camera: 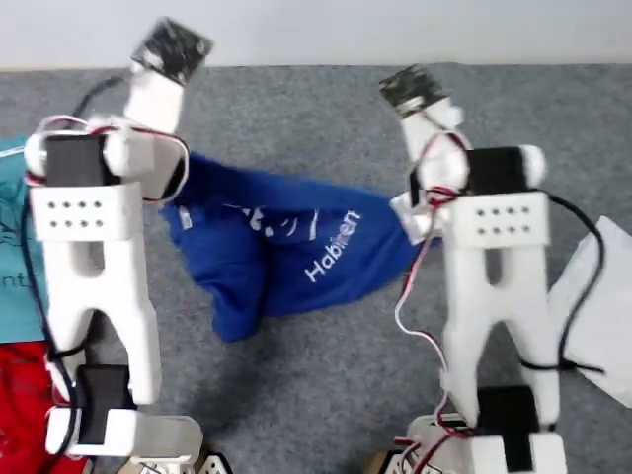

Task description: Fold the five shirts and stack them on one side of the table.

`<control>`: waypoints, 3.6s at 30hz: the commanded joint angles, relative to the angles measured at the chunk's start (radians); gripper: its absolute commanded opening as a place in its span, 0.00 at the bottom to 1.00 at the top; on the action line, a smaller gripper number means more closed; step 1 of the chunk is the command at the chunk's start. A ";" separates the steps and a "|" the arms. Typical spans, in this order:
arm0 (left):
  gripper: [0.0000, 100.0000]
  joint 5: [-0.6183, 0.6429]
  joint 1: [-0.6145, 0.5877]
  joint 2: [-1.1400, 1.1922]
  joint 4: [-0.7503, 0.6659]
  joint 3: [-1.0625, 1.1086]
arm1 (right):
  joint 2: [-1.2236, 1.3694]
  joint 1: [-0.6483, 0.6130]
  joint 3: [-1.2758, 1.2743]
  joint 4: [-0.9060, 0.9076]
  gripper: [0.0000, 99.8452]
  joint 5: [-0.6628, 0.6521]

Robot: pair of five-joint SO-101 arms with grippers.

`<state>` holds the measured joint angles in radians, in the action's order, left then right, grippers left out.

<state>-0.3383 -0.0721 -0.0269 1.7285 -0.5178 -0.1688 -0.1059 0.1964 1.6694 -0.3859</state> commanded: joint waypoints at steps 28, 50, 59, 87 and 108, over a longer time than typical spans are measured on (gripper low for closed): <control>0.00 -0.115 0.011 -0.008 -0.029 -1.102 | -0.532 0.269 0.054 -0.432 0.01 -0.127; 0.00 -0.209 0.077 -0.046 0.026 -1.159 | -0.553 0.305 0.049 -0.321 0.01 -0.161; 0.00 -0.206 0.078 -0.046 0.028 -0.757 | -0.484 0.243 -0.175 -0.297 0.01 -0.161; 0.13 -0.112 0.130 0.867 -0.388 -0.312 | 0.130 0.219 -0.575 -0.901 0.01 -0.160; 0.20 -0.222 0.029 1.065 0.026 -0.642 | 0.128 0.220 -0.580 -0.806 0.01 -0.157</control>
<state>-0.5470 -0.0292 1.0533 1.7238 -1.1776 -0.0322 0.1105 -0.3913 0.8562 -0.5378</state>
